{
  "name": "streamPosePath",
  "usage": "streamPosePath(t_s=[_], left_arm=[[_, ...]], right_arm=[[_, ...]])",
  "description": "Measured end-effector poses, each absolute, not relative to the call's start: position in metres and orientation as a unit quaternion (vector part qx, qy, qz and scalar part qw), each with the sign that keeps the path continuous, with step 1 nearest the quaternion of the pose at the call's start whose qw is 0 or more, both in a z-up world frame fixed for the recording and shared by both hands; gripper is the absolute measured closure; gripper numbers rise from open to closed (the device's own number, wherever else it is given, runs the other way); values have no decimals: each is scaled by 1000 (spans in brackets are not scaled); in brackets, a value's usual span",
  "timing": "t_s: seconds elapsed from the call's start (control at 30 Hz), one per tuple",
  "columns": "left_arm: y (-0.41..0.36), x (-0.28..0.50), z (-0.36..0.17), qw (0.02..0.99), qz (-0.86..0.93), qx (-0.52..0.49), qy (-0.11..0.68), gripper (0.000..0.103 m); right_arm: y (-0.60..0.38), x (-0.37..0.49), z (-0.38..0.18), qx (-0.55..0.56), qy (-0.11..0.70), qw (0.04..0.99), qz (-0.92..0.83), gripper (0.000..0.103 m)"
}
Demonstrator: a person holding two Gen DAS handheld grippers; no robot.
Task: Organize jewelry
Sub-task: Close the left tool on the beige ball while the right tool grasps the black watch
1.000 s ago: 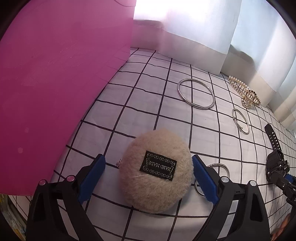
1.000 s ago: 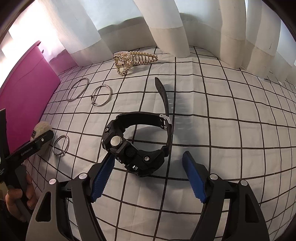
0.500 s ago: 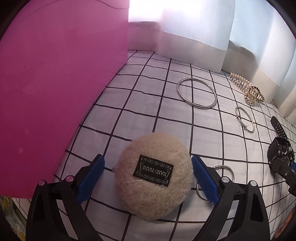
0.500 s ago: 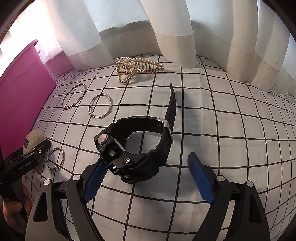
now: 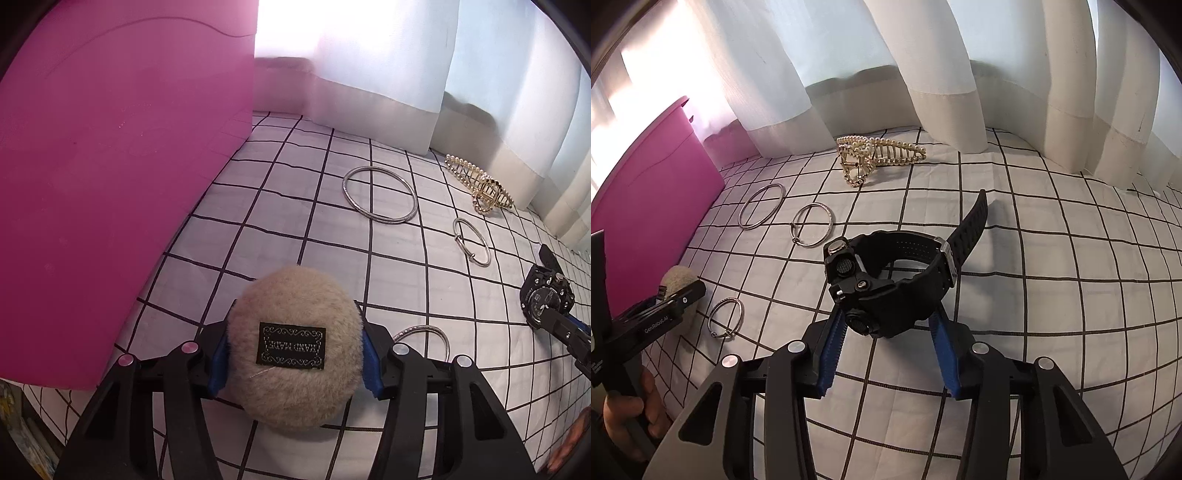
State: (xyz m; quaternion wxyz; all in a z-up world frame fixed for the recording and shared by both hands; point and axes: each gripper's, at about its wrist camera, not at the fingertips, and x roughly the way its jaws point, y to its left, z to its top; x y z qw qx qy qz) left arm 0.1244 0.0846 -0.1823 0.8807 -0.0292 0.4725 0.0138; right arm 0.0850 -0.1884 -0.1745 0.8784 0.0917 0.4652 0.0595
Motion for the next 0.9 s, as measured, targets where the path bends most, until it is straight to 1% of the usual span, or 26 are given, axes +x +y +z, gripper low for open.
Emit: streamPosePath(t_s=[0.1, 0.13, 0.17, 0.57, 0.9], left_arm=[[83, 123, -176, 883, 11, -31, 467, 49], [82, 123, -174, 885, 10, -32, 465, 49], [81, 122, -172, 886, 8, -32, 463, 49], [74, 117, -156, 892, -2, -35, 450, 49], [66, 109, -132, 902, -12, -33, 430, 49]], right_arm=[[-191, 82, -171, 98, 459, 881, 65, 62], [-192, 82, -170, 101, 456, 881, 68, 70], [-192, 80, -169, 102, 453, 883, 69, 71], [-195, 74, -149, 93, 430, 895, 73, 71], [-194, 71, -124, 78, 410, 906, 75, 73]])
